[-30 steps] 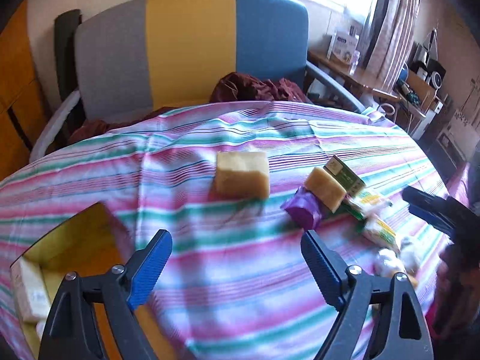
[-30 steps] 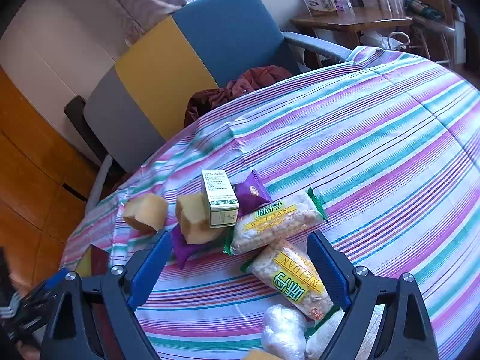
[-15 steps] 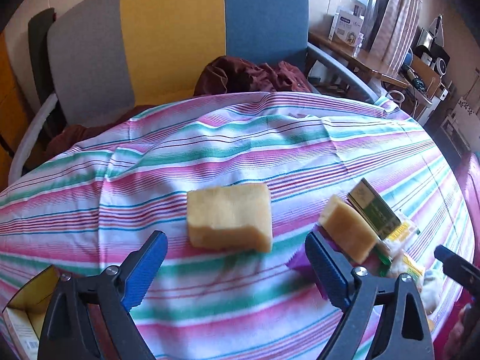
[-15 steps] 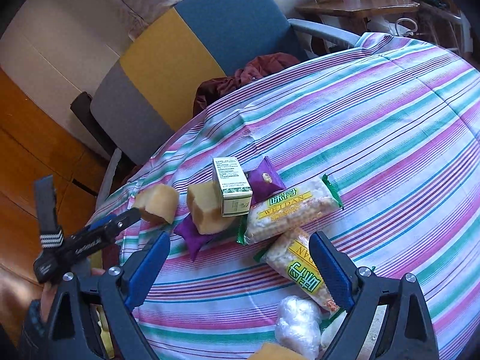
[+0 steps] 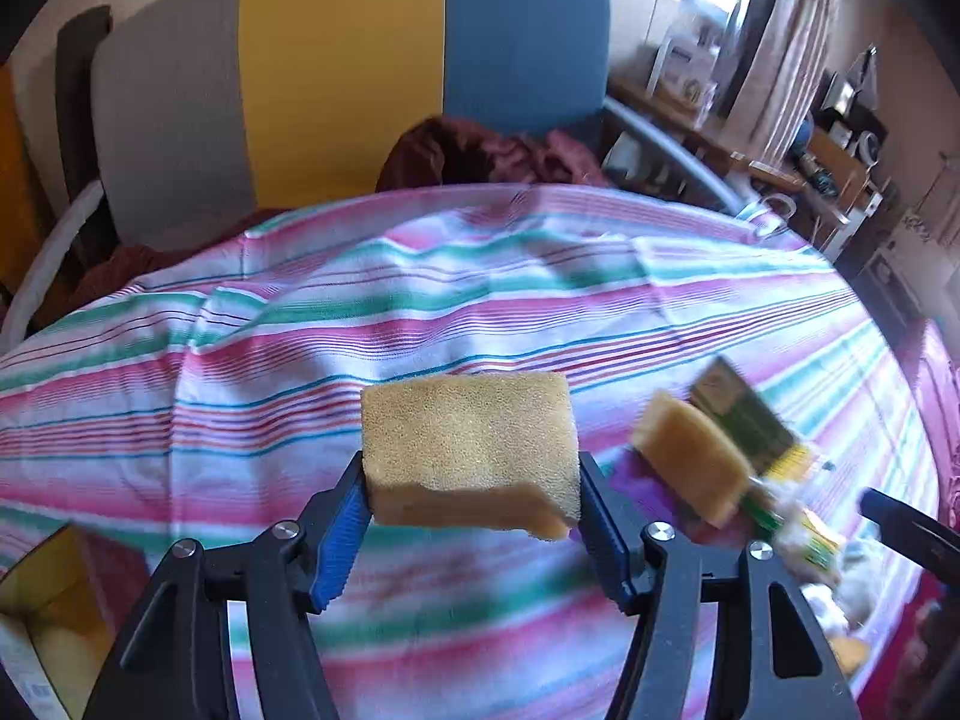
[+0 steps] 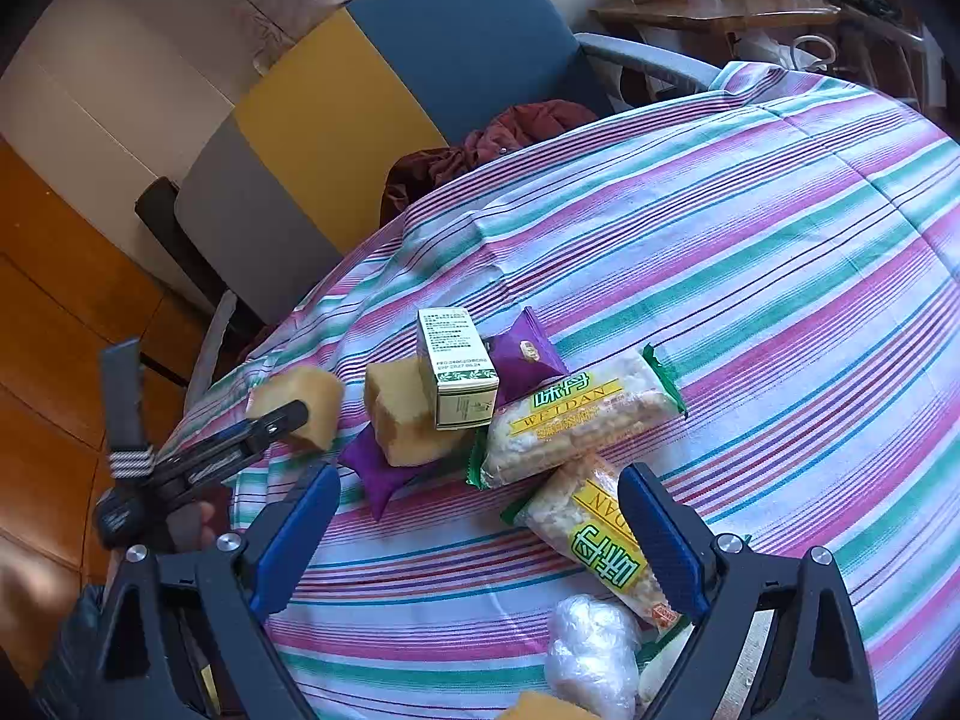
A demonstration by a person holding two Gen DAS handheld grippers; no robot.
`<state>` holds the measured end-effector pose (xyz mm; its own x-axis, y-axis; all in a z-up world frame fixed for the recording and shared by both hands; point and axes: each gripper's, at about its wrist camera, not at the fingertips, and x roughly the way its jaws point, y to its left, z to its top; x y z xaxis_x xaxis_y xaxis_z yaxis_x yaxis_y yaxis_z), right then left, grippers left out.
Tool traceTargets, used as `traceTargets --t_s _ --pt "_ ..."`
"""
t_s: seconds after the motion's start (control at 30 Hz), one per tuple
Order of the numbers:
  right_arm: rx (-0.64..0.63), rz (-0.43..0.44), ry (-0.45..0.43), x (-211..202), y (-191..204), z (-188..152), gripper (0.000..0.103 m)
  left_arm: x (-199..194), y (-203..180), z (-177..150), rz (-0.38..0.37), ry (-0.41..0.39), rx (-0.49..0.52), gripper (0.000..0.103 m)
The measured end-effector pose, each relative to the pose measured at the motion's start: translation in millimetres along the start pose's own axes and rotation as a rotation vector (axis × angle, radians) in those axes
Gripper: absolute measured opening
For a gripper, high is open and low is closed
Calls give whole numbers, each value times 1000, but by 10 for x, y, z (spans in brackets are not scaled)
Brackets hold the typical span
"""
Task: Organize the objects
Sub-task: 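Grasp the yellow sponge with left gripper while right gripper grasps the green-white box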
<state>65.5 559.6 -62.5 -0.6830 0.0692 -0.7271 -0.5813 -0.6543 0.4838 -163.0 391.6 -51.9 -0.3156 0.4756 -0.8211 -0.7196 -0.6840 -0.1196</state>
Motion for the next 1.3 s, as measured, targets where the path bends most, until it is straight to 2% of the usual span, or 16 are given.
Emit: traceTargets --t_s 0.23,0.33,0.5,0.67,0.83,0.87,0.9,0.93,0.97,1.03,1.3 --pt "10 21 13 6 11 6 94 -707 -29 -324 -47 -80 -19 65" --pt "10 37 19 11 60 68 88 -924 20 -470 -75 -88 -50 65" --pt "-9 25 23 167 144 355 71 -1179 107 -708 -89 -103 -86 65" --pt "-19 -22 66 492 169 564 66 -1367 243 -915 -90 -112 -115 65" --pt "-38 -73 130 833 196 615 66 -1507 401 -1117 -83 -113 -158 65" --pt "-45 -90 142 907 203 613 64 -1530 440 -1160 -81 -111 -170 65" --pt "-57 -98 153 965 215 604 54 -1545 464 -1190 -78 -111 -178 65" --pt "-79 -95 148 983 246 593 52 -1571 495 -1226 -75 -113 -186 65" --pt "-106 -89 136 961 297 579 41 -1598 523 -1262 -71 -117 -194 65" --pt "-143 -94 125 899 390 557 33 -1655 585 -1339 -65 -125 -213 65" --pt "-283 -78 91 514 698 258 32 -1771 746 -1564 -52 -138 -280 65"
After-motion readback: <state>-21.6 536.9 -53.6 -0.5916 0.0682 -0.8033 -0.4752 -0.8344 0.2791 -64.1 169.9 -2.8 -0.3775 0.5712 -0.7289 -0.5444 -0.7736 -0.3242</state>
